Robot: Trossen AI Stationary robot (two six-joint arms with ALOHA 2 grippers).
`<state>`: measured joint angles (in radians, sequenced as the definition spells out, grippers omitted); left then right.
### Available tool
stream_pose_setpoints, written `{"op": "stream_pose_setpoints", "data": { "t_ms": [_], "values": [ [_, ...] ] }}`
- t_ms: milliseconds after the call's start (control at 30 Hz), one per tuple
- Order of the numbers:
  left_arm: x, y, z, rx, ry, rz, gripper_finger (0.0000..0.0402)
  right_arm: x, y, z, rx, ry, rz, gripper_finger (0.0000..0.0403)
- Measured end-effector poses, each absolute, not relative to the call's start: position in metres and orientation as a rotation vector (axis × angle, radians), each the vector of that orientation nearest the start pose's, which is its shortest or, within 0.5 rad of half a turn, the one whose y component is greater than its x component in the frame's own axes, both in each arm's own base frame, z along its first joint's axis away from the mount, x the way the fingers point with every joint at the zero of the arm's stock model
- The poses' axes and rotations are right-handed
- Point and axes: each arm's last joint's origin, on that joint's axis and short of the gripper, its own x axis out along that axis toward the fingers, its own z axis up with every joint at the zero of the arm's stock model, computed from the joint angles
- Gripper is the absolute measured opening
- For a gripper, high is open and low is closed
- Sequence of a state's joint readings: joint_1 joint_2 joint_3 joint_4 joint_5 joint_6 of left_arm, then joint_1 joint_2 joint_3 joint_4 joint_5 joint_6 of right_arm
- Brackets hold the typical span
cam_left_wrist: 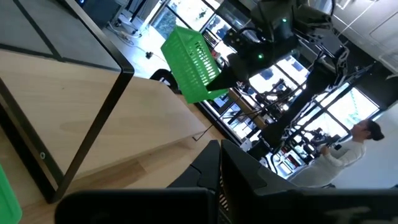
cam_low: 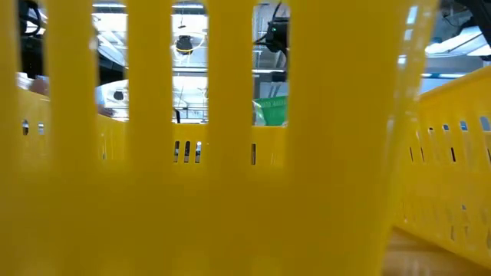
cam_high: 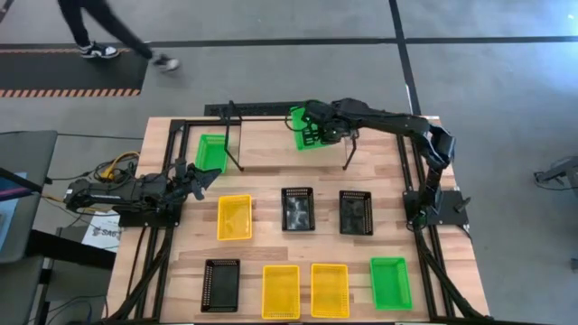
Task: Stack baskets on shelf by color
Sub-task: Put the top right green bin on the shelf
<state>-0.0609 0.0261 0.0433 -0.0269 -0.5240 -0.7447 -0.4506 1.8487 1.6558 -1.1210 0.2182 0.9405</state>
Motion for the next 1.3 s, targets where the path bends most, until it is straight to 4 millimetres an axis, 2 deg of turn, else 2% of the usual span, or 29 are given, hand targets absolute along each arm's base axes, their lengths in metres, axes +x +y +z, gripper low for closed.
{"op": "stream_pose_setpoints", "data": {
  "t_ms": [267, 667, 1000, 1300],
  "values": [
    [0.094, 0.009, 0.174, -0.728, -0.164, 0.445, 0.0, 0.309, -0.187, 0.273, 0.974, 1.068, -1.179, 0.0],
    [0.094, 0.009, 0.174, -0.71, -0.159, 0.446, 0.0, 0.293, -0.21, 0.272, 1.038, 1.082, -1.179, 0.0],
    [0.094, 0.009, 0.174, -0.711, -0.16, 0.447, 0.0, 0.284, -0.21, 0.271, 1.187, 1.143, -1.142, 0.0],
    [0.094, 0.009, 0.174, -0.711, -0.16, 0.447, 0.0, 0.305, -0.199, 0.273, 1.202, 1.048, -1.06, 0.0]
  ]
}}
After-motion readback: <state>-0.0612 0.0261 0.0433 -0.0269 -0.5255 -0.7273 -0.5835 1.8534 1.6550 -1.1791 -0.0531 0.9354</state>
